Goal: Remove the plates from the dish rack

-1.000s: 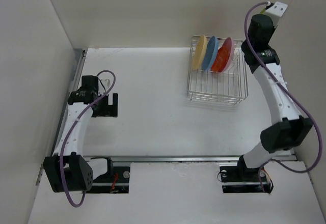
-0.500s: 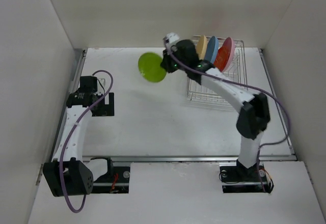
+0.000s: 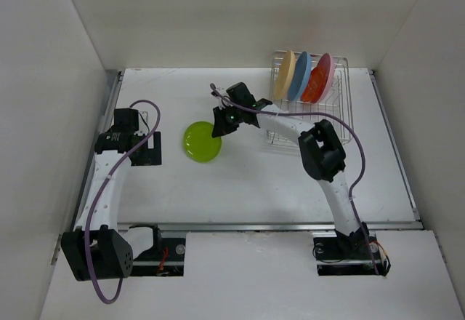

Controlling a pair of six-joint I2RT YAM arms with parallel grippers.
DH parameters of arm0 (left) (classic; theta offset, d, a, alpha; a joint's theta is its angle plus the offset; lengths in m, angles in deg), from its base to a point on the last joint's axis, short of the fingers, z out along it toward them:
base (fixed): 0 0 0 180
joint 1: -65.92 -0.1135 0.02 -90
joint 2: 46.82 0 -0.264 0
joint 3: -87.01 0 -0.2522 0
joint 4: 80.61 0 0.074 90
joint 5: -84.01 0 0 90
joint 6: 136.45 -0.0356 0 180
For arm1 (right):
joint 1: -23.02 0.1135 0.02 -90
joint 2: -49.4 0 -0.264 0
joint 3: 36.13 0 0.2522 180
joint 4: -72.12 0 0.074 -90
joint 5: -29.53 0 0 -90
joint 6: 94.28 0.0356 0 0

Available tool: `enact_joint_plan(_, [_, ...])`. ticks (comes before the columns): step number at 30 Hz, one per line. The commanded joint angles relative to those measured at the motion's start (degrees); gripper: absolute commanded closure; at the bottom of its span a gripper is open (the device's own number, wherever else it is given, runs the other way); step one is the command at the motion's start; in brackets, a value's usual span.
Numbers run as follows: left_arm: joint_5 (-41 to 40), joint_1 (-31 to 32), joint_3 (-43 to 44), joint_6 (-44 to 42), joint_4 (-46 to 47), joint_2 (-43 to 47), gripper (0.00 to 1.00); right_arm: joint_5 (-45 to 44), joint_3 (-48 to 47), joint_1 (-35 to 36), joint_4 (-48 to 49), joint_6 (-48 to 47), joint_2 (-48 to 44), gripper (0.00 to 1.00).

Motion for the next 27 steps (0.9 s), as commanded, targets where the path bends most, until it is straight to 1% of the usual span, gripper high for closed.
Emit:
enact_joint_plan(1, [0.8,-0.4,1.0,0.3,0.6,0.3,0.0,-2.6,-1.6,-1.1,-0.4,1.5,2.2,0.82])
enact_joint_plan(4, [1.3,-0.4,1.0,-0.3,0.6,0.3,0.0,-3.4,-1.6,-1.7,-2.2,2.2,2.9,0.72])
enact_joint_plan(6, [1.8,-0.4,1.0,-0.3,0.6,0.3,0.0,-4.1,-2.7,-1.7,-4.7,2.2,3.4,0.64])
enact_joint_plan(9, [1.8,-0.4,1.0,-0.3,0.6,0.3,0.0,-7.0,-3.3,-1.7,-5.9,2.2,3.4,0.54])
enact_joint_plan(10, [1.8,-0.4,1.0,-0.3,0.6,0.3,0.0,-7.9,-3.3,-1.7,-6.4,2.2,2.4,0.49])
enact_joint_plan(11, [1.8,-0.4,1.0,-0.3,0.1,0.3,0.0,-9.7,-2.6,-1.7,-6.4,2.2,1.5,0.47])
enact_joint_plan(12, [1.8,-0.4,1.0,-0.3,0.1,0.3,0.0,-10.6,-1.6,-1.7,-6.4,2.2,-1.3,0.45])
enact_joint_plan(13, [2.3,-0.4,1.0,-0.3,0.1,0.9,0.0,-11.4,-1.1,-1.7,-6.4,2.2,-3.1,0.4])
enact_joint_plan(15, [2.3,-0.4,1.0,-0.3,0.1,0.9,0.0,-15.2,-0.3,-1.7,-6.4,2.2,-7.2,0.36])
enact_joint_plan(16, [2.3,-0.4,1.0,-0.3,0.1,0.9,0.0,-16.9,-0.3,-2.3,-7.0,2.2,-11.8,0.34])
enact_joint_plan(17, [2.3,-0.4,1.0,-0.3,0.1,0.9,0.0,-18.9,-0.3,-2.3,-7.0,2.2,-14.3,0.3])
enact_joint_plan(18, [2.9,-0.4,1.0,-0.3,0.1,0.9,0.0,-24.4,0.2,-3.0,-7.6,2.2,-16.7,0.28])
enact_joint_plan(19, [2.9,-0.4,1.0,-0.3,0.1,0.9,0.0,-28.0,0.8,-3.0,-7.6,2.2,-21.7,0.25])
enact_joint_plan(20, [2.9,-0.4,1.0,-0.3,0.1,0.9,0.0,-31.9,0.8,-4.0,-7.6,3.5,-24.0,0.2])
enact_joint_plan(21, [2.9,-0.4,1.0,-0.3,0.1,0.9,0.0,-39.6,1.5,-5.9,-7.6,4.2,-26.2,0.18])
enact_joint_plan(22, [2.9,-0.4,1.0,-0.3,0.1,0.9,0.0,-43.2,2.2,-7.2,-7.6,4.8,-29.8,0.16])
enact_joint_plan(24, [2.9,-0.4,1.0,-0.8,0.1,0.9,0.0,-50.3,2.8,-10.0,-7.6,6.5,-32.5,0.16])
enact_joint_plan(25, [2.9,-0.4,1.0,-0.8,0.1,0.9,0.0,-57.0,3.5,-13.0,-7.6,6.6,-33.3,0.16])
enact_joint_plan(27, [2.9,-0.4,1.0,-0.8,0.1,0.9,0.0,-61.5,4.1,-16.1,-6.8,7.3,-33.9,0.16])
